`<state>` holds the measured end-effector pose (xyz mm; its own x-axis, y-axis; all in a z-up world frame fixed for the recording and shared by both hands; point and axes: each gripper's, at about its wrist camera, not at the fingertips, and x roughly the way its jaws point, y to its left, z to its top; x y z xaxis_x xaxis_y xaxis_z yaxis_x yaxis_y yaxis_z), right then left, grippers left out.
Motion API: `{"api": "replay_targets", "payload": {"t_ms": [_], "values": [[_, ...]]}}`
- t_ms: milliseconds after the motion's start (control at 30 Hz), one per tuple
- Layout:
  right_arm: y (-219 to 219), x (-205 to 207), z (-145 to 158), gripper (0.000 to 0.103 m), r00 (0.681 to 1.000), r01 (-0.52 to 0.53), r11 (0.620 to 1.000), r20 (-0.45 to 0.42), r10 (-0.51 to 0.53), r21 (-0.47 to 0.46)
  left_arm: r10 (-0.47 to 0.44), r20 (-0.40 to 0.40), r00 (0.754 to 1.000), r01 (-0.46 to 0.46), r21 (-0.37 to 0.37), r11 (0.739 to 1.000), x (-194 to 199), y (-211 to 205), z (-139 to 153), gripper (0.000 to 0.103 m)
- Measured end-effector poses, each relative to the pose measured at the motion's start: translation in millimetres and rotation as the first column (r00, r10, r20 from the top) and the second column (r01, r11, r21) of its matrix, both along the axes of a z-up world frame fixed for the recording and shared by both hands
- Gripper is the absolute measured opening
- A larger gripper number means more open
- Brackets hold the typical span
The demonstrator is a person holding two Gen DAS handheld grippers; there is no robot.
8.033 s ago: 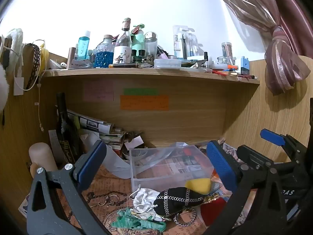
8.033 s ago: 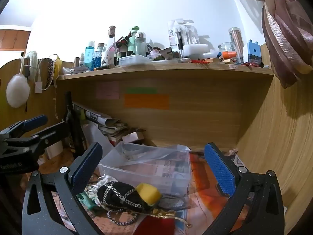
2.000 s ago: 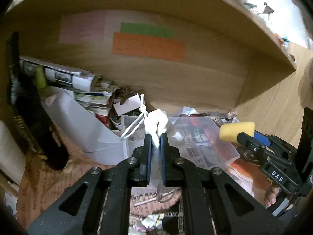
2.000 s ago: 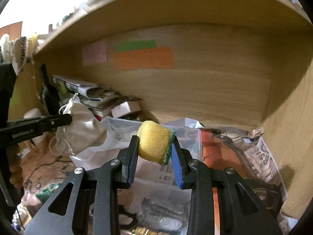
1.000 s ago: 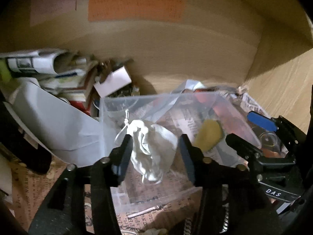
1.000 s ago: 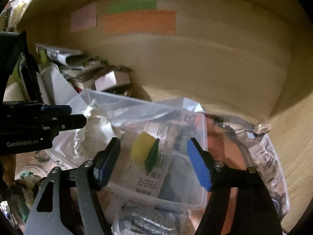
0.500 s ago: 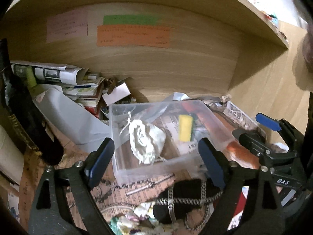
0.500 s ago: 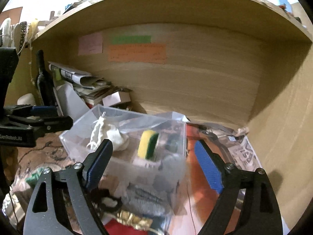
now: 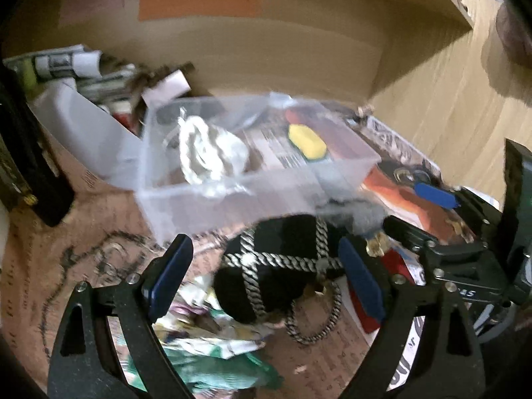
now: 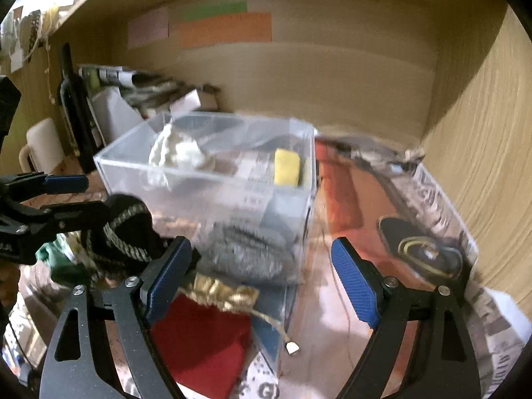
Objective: Organize soft objects
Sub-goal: 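Grasp the black chain pouch with the left tool while the right grasps steel wool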
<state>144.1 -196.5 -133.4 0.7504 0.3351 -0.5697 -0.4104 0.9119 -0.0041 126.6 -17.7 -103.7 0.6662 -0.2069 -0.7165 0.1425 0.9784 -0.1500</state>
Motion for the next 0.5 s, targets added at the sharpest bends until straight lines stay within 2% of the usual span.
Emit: {"api": "replay_targets", "payload": {"t_ms": [100, 333, 400, 467, 500], "values": [[2.6, 7.5, -11.8, 0.084, 0.999, -0.009, 1.0, -0.04, 0.009, -0.016, -0.024, -0.025, 0.999, 0.024, 0.006, 1.0, 1.3, -9.5, -9.7, 0.09], [7.3, 23.0, -29.4, 0.083, 0.993, -0.019, 1.0, -0.114, 0.017, -0.017, -0.029, -0.03, 0.999, 0.03, 0.023, 0.999, 6.0, -17.2, -23.0, 0.09], [4.5, 25.0, -29.1, 0.082, 0.992, -0.02, 1.0, -0.122, 0.02, 0.002, -0.032, -0.029, 0.999, 0.033, 0.017, 0.999, 6.5, -17.1, -25.1, 0.083], [3.0, 25.6, -27.9, 0.074, 0.993, -0.018, 1.0, -0.117, 0.02, 0.017, -0.036, -0.03, 0.999, 0.036, 0.011, 0.999, 5.8, -16.1, -26.8, 0.074], [3.0, 26.3, -27.9, 0.066, 0.993, -0.02, 1.0, -0.118, 0.022, 0.021, -0.032, -0.03, 0.999, 0.032, 0.006, 0.999, 5.5, -15.3, -27.4, 0.072]]}}
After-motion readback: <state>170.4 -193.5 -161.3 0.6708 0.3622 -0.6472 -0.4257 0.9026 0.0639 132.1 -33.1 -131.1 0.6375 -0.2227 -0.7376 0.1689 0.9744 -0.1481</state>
